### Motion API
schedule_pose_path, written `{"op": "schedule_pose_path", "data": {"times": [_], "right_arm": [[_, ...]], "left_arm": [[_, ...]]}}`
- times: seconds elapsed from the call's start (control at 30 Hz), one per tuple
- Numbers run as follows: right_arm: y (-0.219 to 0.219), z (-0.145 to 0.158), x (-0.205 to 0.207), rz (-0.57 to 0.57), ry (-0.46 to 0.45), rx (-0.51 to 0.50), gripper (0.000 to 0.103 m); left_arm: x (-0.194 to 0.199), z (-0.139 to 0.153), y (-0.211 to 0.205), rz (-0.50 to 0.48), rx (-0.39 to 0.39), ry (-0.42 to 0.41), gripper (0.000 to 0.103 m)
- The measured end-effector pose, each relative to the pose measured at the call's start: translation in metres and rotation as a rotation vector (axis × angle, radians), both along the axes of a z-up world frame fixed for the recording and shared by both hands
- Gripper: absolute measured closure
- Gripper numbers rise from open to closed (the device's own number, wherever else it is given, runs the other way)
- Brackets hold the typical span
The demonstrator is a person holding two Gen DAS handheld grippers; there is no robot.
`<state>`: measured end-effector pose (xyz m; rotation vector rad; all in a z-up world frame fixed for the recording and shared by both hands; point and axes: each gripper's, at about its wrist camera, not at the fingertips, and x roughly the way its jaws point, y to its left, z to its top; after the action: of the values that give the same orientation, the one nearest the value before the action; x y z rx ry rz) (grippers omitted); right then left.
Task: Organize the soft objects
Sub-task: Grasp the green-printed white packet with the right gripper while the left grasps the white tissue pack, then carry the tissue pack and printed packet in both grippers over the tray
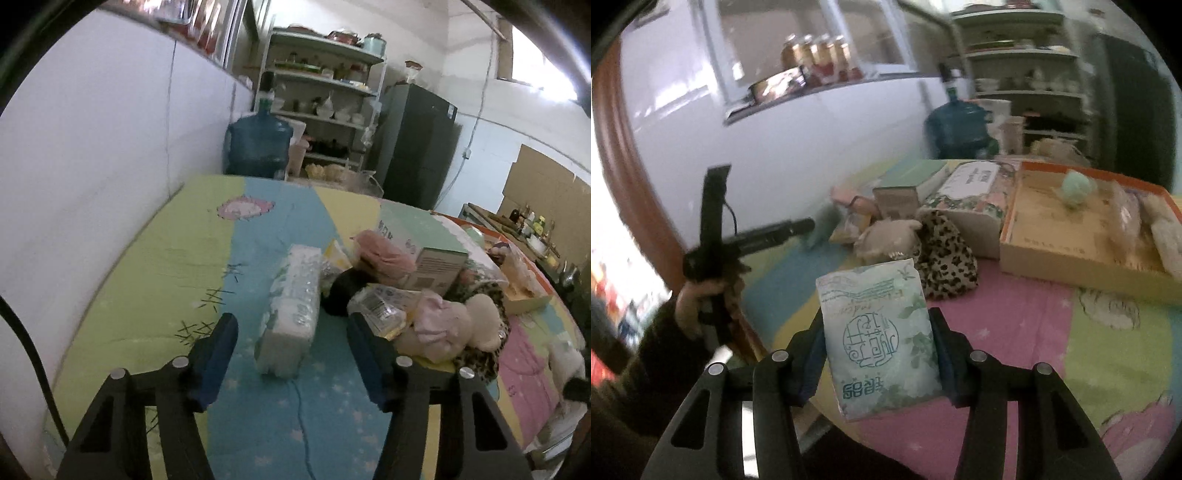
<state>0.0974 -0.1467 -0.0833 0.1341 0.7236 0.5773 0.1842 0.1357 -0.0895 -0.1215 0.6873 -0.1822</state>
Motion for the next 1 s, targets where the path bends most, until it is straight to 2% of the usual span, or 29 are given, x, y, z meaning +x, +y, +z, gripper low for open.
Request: {"op": "schedule_pose_path", "data": {"times": [0.13,0.2,0.37,0.77,1.0], "right_arm": [[0.007,-0.005,-0.003,-0.035,0.012,0.015,0.050],[0.011,-0.009,-0.003,-0.052,0.011,0.011,0.050],[0.021,-0.016,-0.001,-0.079,0.021,0.006,0.050],[0.034,-0.022,0.004,-0.094,0.029,-0.020,0.050],[0.029,-0.021,0.003,-0.114,0.023,-0.009,0.050]], "left_arm": [[0.011,-0.007,-0.003,-0.007,0.007,0.031,0.044],[0.014,-0.010,-0.004,-0.013,0.005,0.045,0.061],[0.014,-0.012,0.000,-0.001,-0.009,0.041,0.074],[-0.013,-0.010,0.003,0.022,-0.071,-0.012,0.078],[-0.049,0.014,-0.007,0.043,-0.082,-0.106,0.078]]}}
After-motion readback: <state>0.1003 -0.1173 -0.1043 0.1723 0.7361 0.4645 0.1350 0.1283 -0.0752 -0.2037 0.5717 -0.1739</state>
